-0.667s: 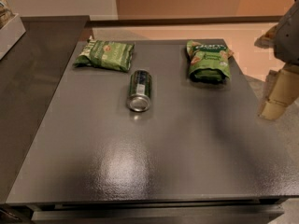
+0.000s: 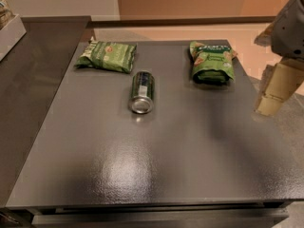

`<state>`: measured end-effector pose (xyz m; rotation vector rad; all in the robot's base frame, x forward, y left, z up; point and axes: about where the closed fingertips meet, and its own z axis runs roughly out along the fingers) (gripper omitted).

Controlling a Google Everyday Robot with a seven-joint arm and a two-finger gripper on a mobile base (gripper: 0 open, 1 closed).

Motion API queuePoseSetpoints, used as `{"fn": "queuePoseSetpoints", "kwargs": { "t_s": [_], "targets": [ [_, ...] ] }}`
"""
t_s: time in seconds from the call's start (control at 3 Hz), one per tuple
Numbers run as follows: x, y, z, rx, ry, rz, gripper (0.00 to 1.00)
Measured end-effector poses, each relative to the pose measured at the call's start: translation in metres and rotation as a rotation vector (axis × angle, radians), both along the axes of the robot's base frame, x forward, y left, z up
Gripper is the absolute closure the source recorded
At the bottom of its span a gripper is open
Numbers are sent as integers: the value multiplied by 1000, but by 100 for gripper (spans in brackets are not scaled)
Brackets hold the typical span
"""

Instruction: Place green can upright

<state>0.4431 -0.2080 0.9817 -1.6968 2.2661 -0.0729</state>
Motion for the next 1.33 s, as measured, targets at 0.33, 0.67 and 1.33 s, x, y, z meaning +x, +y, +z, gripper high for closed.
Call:
{"fn": "queuePoseSetpoints", "kwargs": {
  "t_s": [0.33, 0.67, 1.33],
  "targets": [
    [16, 23, 7, 11, 28, -64, 0],
    [37, 50, 5, 34, 50, -167, 0],
    [75, 102, -26, 68, 94, -394, 0]
  ]
}}
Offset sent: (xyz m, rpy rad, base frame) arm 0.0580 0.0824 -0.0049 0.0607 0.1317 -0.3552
